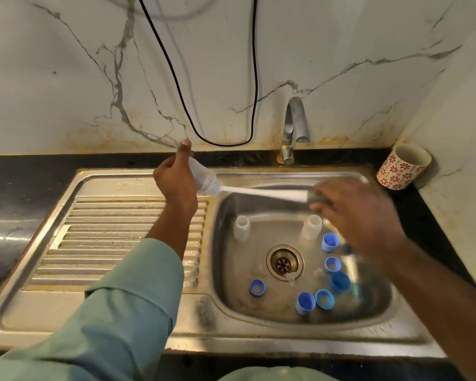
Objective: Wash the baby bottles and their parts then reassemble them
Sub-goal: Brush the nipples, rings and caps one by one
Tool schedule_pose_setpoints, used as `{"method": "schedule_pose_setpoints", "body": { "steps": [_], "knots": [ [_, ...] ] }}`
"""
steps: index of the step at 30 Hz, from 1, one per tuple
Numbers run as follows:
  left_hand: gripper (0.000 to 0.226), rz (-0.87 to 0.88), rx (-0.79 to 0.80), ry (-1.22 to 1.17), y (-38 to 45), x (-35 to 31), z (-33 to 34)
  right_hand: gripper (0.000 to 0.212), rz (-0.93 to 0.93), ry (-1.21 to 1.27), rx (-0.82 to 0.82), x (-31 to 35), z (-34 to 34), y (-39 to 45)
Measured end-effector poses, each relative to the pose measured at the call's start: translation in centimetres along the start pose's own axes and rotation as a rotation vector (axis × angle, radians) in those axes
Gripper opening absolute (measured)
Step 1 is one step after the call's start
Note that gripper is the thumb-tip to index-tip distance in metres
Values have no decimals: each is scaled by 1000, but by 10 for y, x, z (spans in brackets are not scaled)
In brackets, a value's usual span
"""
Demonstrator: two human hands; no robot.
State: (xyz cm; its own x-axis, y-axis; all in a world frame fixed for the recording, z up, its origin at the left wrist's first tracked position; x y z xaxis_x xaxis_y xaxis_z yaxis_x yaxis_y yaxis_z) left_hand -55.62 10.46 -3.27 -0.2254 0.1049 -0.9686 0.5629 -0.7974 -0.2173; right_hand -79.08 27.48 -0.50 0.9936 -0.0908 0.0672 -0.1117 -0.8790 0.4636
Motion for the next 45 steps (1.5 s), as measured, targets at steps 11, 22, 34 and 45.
{"method": "schedule_pose_setpoints", "body": {
  "steps": [11,22,34,45],
  "knots": [
    [22,-546,399,75,-24,15,-21,27,73,393,78,-76,33,20],
    [16,2,-90,163,-2,30,-15,34,509,590,742,35,21,-51],
    [21,-306,613,214,-31,22,-25,23,-258,174,-254,-109,3,39],
    [8,-229,-72,-70,-10,16,-10,58,896,925,897,14,25,-68]
  ]
}}
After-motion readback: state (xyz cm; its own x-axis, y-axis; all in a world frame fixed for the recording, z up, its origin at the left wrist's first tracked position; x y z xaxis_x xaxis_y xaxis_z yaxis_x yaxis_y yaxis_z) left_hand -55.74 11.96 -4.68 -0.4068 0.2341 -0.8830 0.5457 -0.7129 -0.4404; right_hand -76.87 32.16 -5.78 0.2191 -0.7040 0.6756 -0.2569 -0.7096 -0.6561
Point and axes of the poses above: each hand's wrist, its own y-axis towards the middle knuckle, its own z-axis out of the palm, x = y × z, the point moved 1 cm from there along y, towards the middle knuckle, and after that the axes turned 15 degrees about -x, right-handed, at the moved point
